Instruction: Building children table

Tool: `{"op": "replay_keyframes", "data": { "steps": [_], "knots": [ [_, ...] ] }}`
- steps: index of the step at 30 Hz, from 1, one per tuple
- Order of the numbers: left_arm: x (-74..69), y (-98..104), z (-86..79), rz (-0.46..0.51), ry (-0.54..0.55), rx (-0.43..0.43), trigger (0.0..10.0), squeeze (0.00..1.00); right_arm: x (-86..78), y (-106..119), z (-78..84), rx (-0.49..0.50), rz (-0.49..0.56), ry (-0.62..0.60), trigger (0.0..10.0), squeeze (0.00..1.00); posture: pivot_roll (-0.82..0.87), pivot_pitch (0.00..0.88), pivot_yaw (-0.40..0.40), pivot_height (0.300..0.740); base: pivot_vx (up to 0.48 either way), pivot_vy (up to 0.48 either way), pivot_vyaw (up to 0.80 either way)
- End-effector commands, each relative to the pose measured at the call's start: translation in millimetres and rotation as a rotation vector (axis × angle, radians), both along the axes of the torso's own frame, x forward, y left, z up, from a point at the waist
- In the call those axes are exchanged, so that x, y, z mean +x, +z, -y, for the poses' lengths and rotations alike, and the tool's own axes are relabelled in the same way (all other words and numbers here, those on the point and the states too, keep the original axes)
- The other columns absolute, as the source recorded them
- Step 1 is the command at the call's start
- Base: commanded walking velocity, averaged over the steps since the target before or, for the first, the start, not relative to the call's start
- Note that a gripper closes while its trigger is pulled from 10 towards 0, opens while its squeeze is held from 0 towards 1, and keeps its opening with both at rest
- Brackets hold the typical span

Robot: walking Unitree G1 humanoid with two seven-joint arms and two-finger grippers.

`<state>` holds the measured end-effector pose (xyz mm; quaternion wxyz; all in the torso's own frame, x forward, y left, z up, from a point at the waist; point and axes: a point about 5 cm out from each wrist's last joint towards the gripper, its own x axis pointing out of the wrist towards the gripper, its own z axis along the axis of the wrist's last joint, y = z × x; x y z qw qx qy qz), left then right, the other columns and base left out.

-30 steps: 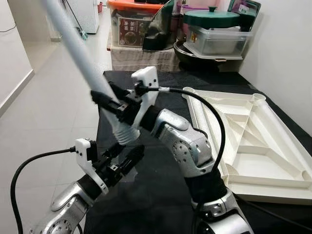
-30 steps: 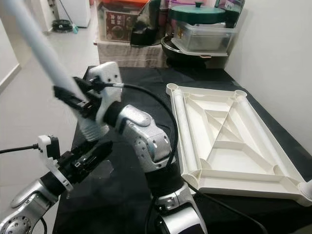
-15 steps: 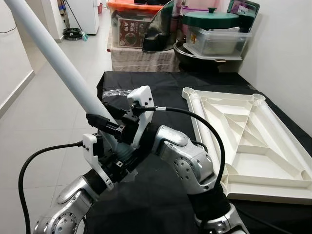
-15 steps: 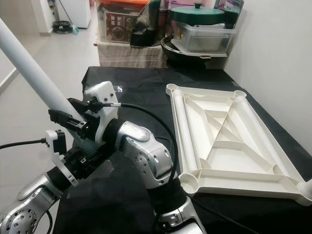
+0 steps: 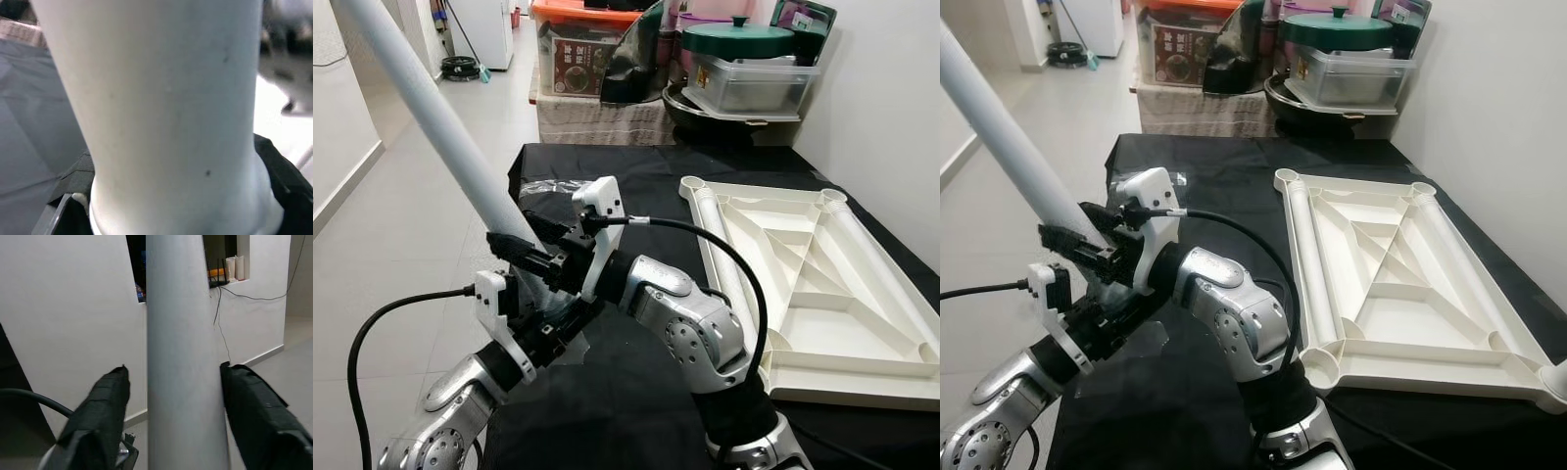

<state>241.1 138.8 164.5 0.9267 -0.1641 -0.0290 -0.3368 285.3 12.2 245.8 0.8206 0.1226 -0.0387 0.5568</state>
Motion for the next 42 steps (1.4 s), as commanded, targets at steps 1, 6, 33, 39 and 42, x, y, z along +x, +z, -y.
{"op": "replay_keyframes", "data": {
  "steps": [1,6,33,39,42],
  "knots": [
    [-2.7,-1,3.0,0.014,-0.021,0.044,10.0,0.00,0.6,2,-0.6,-0.003,-0.006,-0.002,10.0,0.93,0.08,0.000,-0.084,0.740,0.000,0.000,0.00],
    [-18.8,-14,3.9,0.031,-0.152,0.280,10.0,0.00,2.4,0,2.2,-0.070,-0.022,0.068,10.0,0.00,0.09,0.000,-0.089,0.740,0.000,0.000,0.00],
    [-45.2,-33,-14.4,0.026,-0.387,0.558,10.0,0.00,5.6,0,7.2,0.015,-0.381,0.189,0.0,0.00,0.08,0.000,-0.081,0.740,0.000,0.000,0.00],
    [-45.7,-33,-14.3,0.029,-0.396,0.562,10.0,0.00,4.7,1,6.4,0.020,-0.366,0.169,0.0,0.00,0.08,0.000,-0.077,0.740,0.000,0.000,0.00],
    [-42.6,-33,-17.5,0.041,-0.362,0.570,10.0,1.00,7.3,3,8.3,0.024,-0.353,0.140,0.0,0.00,0.08,0.000,-0.076,0.740,0.000,0.000,0.00]
  ]
}}
